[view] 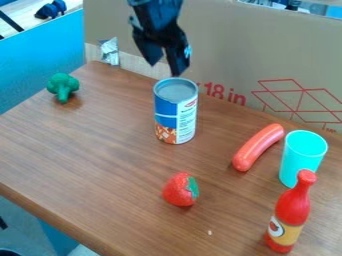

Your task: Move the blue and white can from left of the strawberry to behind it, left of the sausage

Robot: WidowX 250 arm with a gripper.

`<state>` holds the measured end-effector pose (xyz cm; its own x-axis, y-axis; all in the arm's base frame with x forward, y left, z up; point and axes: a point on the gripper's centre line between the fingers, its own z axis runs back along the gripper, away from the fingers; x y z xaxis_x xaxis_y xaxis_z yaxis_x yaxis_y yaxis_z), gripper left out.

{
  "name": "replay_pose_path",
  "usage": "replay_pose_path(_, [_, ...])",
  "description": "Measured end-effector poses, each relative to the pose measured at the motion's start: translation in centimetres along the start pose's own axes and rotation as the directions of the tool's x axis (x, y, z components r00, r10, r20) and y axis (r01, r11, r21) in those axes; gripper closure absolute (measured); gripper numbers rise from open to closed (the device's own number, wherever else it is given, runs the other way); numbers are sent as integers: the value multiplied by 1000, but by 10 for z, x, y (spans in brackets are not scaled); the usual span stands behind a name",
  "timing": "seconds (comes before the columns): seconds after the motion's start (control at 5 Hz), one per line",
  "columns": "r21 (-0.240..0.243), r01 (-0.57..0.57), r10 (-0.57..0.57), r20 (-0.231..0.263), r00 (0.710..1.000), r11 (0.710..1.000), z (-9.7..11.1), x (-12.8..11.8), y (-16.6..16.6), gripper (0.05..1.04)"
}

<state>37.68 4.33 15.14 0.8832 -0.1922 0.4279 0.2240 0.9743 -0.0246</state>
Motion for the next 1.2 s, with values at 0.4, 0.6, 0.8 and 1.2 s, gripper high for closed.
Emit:
replay_pose_path(0.4, [51,-27,31,-79,996,998,55,-36,2,83])
replay_pose_path(0.6, [119,-25,54,-241,969,993,55,-76,1,83])
replay_pose_path(0.8, [125,-15,55,-327,943,992,54,-99,-1,83])
replay_pose_path(1.2, [132,-27,68,-320,945,991,50,-113,-4,83])
